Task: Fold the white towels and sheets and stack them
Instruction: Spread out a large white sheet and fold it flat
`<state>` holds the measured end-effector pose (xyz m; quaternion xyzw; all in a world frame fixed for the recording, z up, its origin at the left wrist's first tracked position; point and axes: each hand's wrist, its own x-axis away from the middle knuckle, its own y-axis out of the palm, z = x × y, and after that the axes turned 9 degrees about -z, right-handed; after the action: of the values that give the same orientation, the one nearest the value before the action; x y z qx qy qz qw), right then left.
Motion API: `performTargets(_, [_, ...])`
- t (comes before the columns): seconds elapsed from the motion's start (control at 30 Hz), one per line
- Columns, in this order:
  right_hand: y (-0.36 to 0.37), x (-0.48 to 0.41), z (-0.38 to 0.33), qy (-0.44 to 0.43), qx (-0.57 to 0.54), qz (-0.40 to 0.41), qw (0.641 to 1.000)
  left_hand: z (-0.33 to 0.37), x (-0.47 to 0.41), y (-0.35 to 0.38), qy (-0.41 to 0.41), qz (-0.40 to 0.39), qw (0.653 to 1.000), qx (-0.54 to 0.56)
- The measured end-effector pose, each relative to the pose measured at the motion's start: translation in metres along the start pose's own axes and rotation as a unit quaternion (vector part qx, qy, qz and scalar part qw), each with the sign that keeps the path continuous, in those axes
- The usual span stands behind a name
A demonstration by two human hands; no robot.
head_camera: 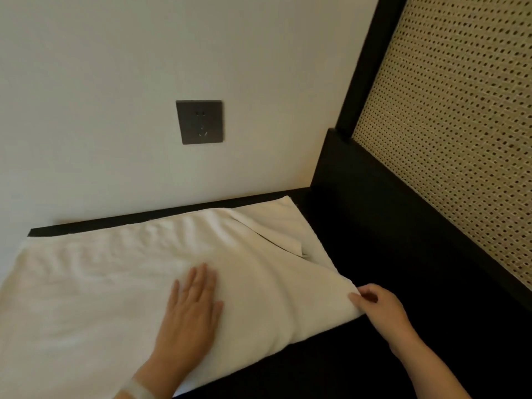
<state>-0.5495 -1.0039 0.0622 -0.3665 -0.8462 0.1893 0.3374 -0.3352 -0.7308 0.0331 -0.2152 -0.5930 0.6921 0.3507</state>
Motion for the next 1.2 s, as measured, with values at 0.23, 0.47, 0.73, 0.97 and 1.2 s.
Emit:
performTargets(0.23, [-0.016, 0.003, 0.008, 0.020, -0.099, -0.043, 0.994, 0.022, -0.006, 0.015, 0.035, 0.003, 0.999, -0.009])
performTargets(0.47, [-0.016, 0.006, 0.014, -0.017, -0.156, -0.066, 0.985, 0.021, -0.010, 0.019, 0.019, -0.001, 1.000, -0.014])
performTargets(0.73, [-0.021, 0.002, 0.019, -0.022, -0.188, -0.165, 0.968, 0.021, -0.009, 0.017, 0.021, 0.002, 1.000, -0.014])
performTargets(0.97, [-0.034, -0.014, 0.019, 0.003, -0.092, -0.167, 0.982, 0.020, -0.007, 0.018, 0.023, -0.004, 0.999, -0.023])
performTargets(1.2, [-0.046, -0.022, 0.000, 0.055, -0.003, -0.212, 0.976, 0.026, 0.007, 0.015, 0.029, -0.007, 0.999, -0.027])
